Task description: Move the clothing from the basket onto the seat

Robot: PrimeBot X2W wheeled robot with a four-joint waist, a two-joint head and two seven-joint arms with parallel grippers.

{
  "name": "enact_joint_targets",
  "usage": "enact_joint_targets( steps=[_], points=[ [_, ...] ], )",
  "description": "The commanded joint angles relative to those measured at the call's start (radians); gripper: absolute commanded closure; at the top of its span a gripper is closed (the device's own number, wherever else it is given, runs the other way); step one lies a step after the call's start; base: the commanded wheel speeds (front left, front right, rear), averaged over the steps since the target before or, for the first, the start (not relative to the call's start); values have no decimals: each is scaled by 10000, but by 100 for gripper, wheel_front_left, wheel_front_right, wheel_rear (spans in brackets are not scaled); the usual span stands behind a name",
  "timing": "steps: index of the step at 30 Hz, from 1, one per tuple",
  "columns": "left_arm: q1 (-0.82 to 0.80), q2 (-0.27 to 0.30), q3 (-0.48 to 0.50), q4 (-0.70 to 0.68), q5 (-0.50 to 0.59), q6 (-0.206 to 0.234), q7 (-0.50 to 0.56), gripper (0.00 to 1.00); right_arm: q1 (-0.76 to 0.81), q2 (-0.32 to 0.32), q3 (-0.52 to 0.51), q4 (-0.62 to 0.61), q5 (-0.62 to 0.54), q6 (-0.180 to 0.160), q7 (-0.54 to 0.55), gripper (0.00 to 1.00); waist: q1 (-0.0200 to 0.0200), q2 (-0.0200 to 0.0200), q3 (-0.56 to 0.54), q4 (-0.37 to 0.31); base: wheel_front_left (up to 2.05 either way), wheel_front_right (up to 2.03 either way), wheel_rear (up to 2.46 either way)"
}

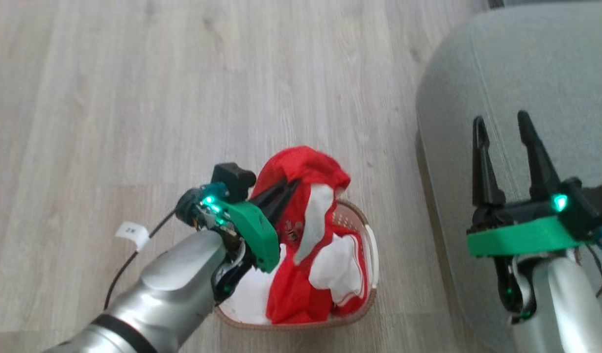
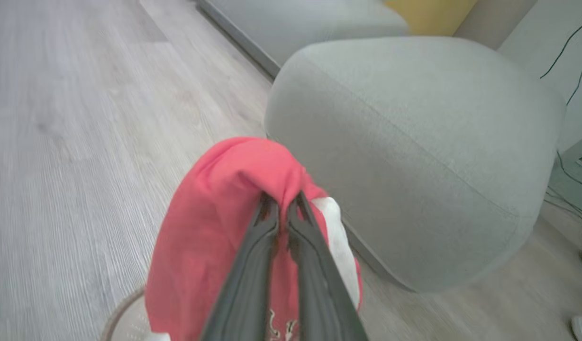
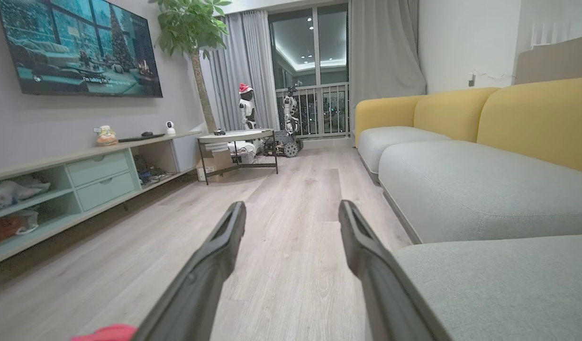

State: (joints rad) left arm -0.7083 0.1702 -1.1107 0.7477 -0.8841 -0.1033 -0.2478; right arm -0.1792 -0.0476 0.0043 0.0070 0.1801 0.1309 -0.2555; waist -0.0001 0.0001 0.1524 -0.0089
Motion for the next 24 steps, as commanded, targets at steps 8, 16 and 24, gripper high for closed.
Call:
enact_joint_targets(
  steps=[8, 16, 24],
  points=[
    [-442, 1096, 1022, -2477, 242, 743, -107, 100, 566, -26, 566, -297, 281, -2, -63, 0, 1, -1, -996, 551, 0, 0, 0],
    [-798, 1902, 1498, -4671, 200, 1576, 427, 100, 1037, -26, 980, -249, 424, -2, -63, 0, 1, -1, -1308, 700, 0, 0, 0],
    [-783, 2263, 1652, -5717, 90, 2020, 814, 100, 1017, -213, 2026, -257, 1002, -2, 13, 0, 1, -1, -1327, 688, 0, 0, 0]
  ],
)
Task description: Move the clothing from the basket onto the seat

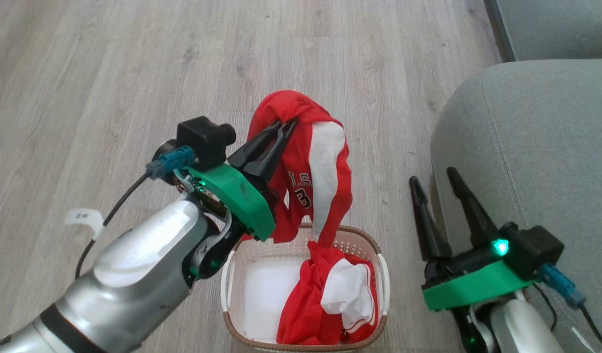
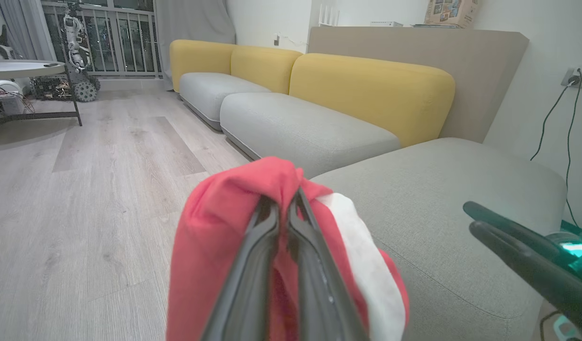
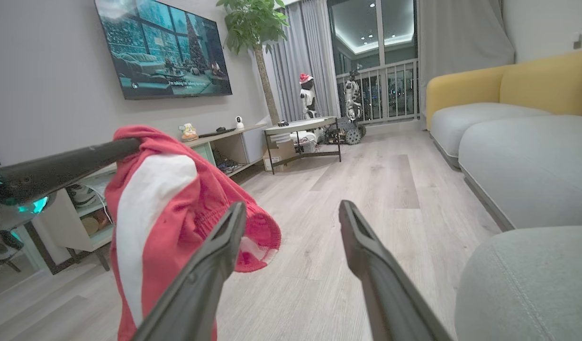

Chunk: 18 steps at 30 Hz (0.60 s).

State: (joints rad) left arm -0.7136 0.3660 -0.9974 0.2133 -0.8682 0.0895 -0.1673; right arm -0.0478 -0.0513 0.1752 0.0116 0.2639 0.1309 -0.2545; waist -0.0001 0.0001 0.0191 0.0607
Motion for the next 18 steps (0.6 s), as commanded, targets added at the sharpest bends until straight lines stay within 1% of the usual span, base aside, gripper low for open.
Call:
enact_joint_targets(
  steps=[1, 6, 12, 18],
  points=[
    [-704, 321, 522, -448, -83, 132, 28, 100, -314, -271, 473, -317, 263, -2, 20, 0, 1, -1, 9, -13, 0, 0, 0],
    [-635, 376, 502, -687, -107, 249, 103, 100, -404, -657, 1299, -439, 975, -2, 101, 0, 1, -1, 29, -24, 0, 0, 0],
    [-686, 355, 445, -796, -108, 251, 172, 100, -861, -1195, 2468, -345, 1610, -2, 350, 0, 1, -1, 18, 2, 0, 0, 0],
    [-754, 256, 358, -906, -94, 223, 220, 100, -1548, -1304, 3210, 280, 1796, -2, 541, 0, 1, -1, 29, 117, 0, 0, 0]
  ],
)
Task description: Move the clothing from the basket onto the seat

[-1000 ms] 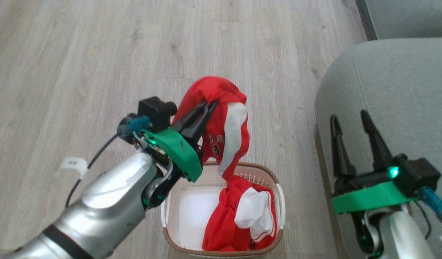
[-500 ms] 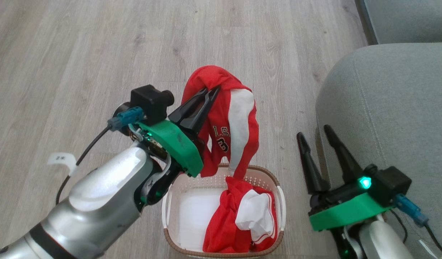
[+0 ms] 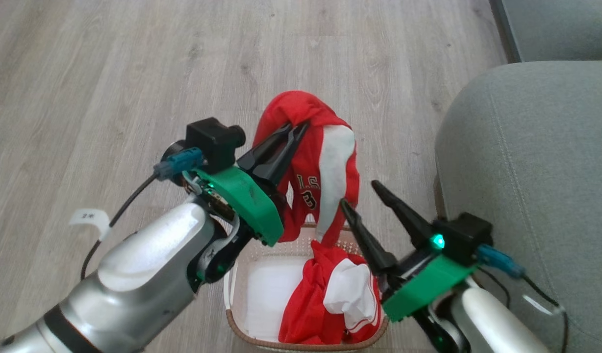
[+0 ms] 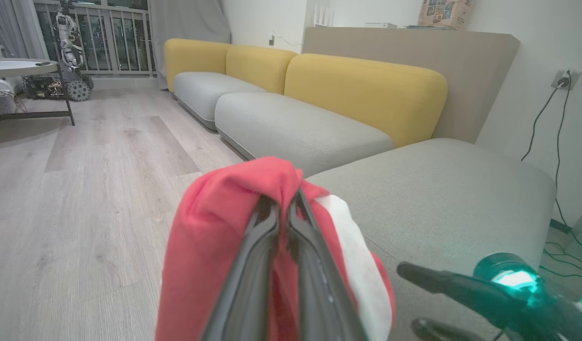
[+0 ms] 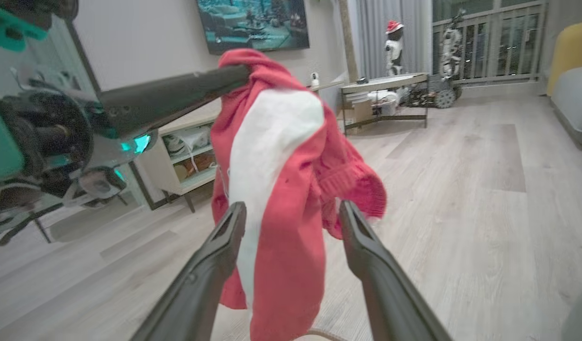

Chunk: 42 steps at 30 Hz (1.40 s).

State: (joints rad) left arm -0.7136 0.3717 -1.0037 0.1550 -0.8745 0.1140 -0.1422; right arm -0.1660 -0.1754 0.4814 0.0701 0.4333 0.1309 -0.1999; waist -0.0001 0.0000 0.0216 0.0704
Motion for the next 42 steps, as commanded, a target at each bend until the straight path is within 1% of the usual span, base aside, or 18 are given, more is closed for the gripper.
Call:
enact_joint_targets(
  steps=[1, 4, 7, 8, 17, 24, 29, 30, 31, 32, 35, 40, 42],
  points=[
    [-765, 172, 402, -353, -31, -24, -17, 100, -520, -65, 302, -129, 152, -2, 37, 0, 1, 0, 14, 50, 0, 0, 0],
    [-826, 92, 341, -472, -35, -67, 33, 100, -1033, -100, 754, 458, 173, -2, 119, 0, 1, 0, 61, 178, 0, 0, 0],
    [-864, -3, 261, -572, -56, -113, 103, 100, -1436, -4, 1067, 1093, 317, -2, 92, 0, 1, 0, 80, 323, 0, 0, 0],
    [-886, -73, 188, -603, -47, -138, 146, 100, -1638, 102, 1226, 1508, 473, -2, 51, 0, 1, 0, 72, 428, 0, 0, 0],
    [-830, -430, -74, -604, -136, -242, 226, 100, -2504, 418, 2239, 3025, 1322, -2, -310, 0, 1, 0, -62, 756, 0, 0, 0],
    [-679, -451, -171, -583, -199, -260, 208, 100, -3017, 685, 2531, 3837, 1640, -2, -568, 0, 1, 0, -95, 847, 0, 0, 0],
    [-616, -427, -185, -580, -229, -234, 189, 100, -3124, 743, 2526, 3921, 1675, -2, -611, 0, 1, 0, -110, 839, 0, 0, 0],
    [-610, -419, -182, -584, -234, -222, 188, 100, -3121, 749, 2439, 3835, 1644, -2, -613, 30, 1, 0, -102, 830, 0, 0, 0],
    [-605, -408, -179, -587, -236, -213, 183, 100, -3101, 755, 2351, 3741, 1607, -2, -614, 83, 1, 0, -93, 817, 0, 0, 0],
    [-599, -398, -173, -584, -241, -205, 176, 100, -3068, 761, 2274, 3649, 1568, -2, -615, 100, 1, 0, -85, 802, 0, 0, 0],
    [-574, -354, -140, -574, -266, -176, 149, 100, -2959, 743, 1958, 3333, 1444, -2, -616, 100, 1, 0, -49, 740, 0, 0, 0],
    [-448, -238, -55, -553, -312, -69, 46, 100, -2658, 621, 1072, 2846, 1187, -2, -617, 100, 1, 0, 13, 630, 0, 0, 0],
    [-420, -214, -54, -558, -313, -60, 29, 100, -2591, 591, 904, 2749, 1128, -2, -617, 100, 1, 0, 26, 612, 0, 0, 0]
  ],
)
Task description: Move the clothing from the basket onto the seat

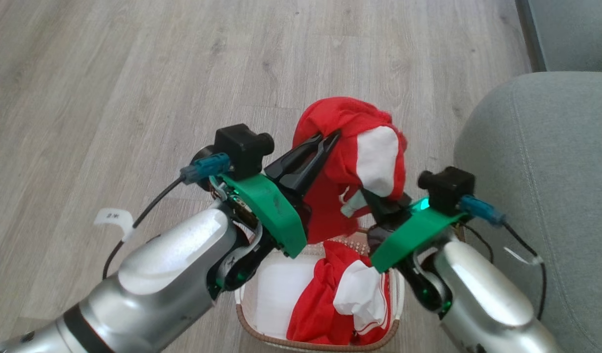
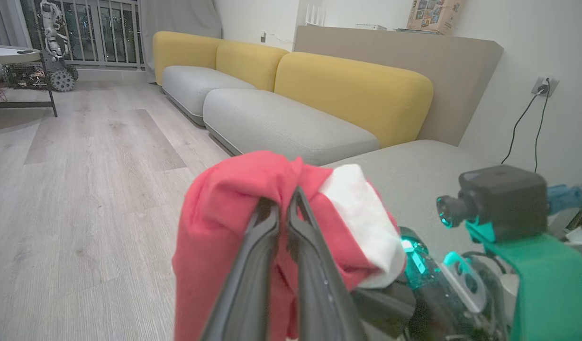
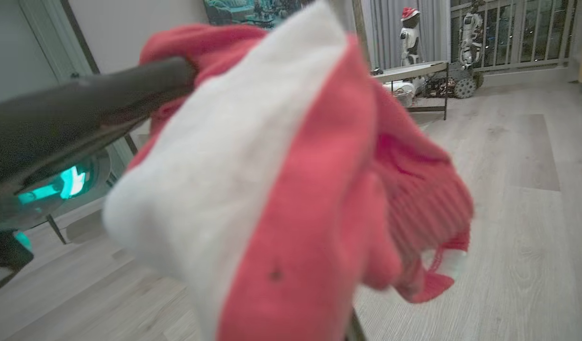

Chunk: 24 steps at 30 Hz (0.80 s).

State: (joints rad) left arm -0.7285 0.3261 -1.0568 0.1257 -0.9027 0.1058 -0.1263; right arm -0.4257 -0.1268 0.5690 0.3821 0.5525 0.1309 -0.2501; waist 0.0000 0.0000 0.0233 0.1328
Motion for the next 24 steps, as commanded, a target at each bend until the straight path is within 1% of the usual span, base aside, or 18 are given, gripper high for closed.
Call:
enact_joint_targets(
  steps=[1, 8, 9, 10, 12, 13, 20, 24],
  points=[
    [-247, 266, 477, -271, -31, 32, -146, 100, 71, 76, -124, -466, -135, -2, -115, 100, 0, 0, 19, -31, 0, 0, 0],
    [-86, 340, 468, -300, -74, 111, -202, 100, 477, -33, -936, -1105, -538, -2, -115, 100, 0, 0, 54, -209, 0, 0, 0],
    [-61, 340, 457, -313, -81, 118, -205, 90, 535, -37, -1051, -1206, -594, -2, -115, 100, 0, 0, 55, -256, 0, 0, 0],
    [-41, 335, 430, -333, -82, 105, -202, 62, 594, -42, -1171, -1303, -651, -2, -115, 100, 0, 0, 53, -299, 0, 0, 0],
    [8, 333, 386, -367, -78, 107, -209, 14, 719, -59, -1390, -1470, -762, -2, -115, 100, 0, 0, 34, -411, 0, 0, 0],
    [34, 331, 367, -387, -77, 115, -210, 0, 781, -77, -1495, -1548, -813, -2, -116, 100, 0, 0, 32, -475, 0, 0, 0],
    [184, 380, 289, -590, -34, 208, -270, 0, 1131, -299, -2079, -2067, -1123, -2, -116, 100, 0, 0, 102, -1142, 0, 0, 0],
    [261, 450, 262, -715, 12, 236, -347, 0, 1233, -438, -2326, -2423, -1254, -2, -116, 100, 0, 0, 225, -1682, 0, 0, 0]
  ],
)
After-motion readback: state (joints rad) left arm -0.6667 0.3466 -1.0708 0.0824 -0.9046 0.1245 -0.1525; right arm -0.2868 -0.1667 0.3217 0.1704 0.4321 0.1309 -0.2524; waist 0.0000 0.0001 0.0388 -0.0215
